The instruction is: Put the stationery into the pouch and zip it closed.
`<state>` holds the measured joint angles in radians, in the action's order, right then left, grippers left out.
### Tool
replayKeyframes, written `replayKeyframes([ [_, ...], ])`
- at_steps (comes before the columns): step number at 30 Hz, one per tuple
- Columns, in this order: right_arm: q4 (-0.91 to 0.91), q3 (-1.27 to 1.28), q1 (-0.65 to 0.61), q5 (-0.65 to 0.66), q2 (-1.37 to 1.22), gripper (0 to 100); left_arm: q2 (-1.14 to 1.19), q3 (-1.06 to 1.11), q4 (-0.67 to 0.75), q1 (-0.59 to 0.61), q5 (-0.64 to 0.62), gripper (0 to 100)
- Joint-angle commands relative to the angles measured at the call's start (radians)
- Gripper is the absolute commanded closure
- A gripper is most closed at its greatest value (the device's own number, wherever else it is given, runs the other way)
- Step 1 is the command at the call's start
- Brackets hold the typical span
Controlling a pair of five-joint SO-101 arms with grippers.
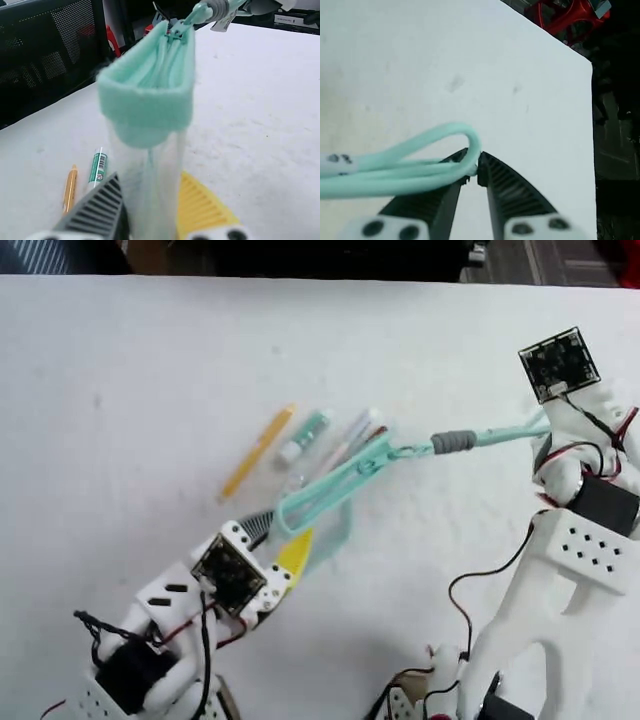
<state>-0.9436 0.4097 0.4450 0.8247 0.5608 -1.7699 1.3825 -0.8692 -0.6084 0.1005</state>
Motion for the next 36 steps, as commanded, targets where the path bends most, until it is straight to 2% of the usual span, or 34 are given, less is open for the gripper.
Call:
replayKeyframes([
  [1,0.012,-0.015,0.024,-0.048,0.027,98.1,0.015,-0.012,-0.008,0.021,0.008,98],
  [6,0.082,-0.018,0.031,-0.048,0.035,98.1,0.015,-0.012,-0.008,0.021,0.008,98],
  [18,0.084,-0.118,0.058,-0.054,-0.108,98.1,0.015,-0.012,-0.009,0.021,0.008,98],
  [25,-0.061,-0.163,0.018,-0.054,-0.079,97.6,0.015,-0.012,-0.008,0.021,0.008,98],
  [27,-0.124,-0.158,-0.016,-0.055,-0.031,93.9,0.015,-0.012,-0.008,0.021,0.008,98],
  [32,-0.331,-0.158,-0.128,-0.046,0.124,67.3,0.015,-0.012,-0.008,0.021,0.008,98],
  [34,-0.42,-0.158,-0.179,-0.025,0.194,65.2,0.015,-0.012,-0.008,0.021,0.008,98],
  [36,-0.53,-0.158,-0.243,0.043,0.269,67.5,0.015,-0.012,-0.008,0.021,0.008,98],
])
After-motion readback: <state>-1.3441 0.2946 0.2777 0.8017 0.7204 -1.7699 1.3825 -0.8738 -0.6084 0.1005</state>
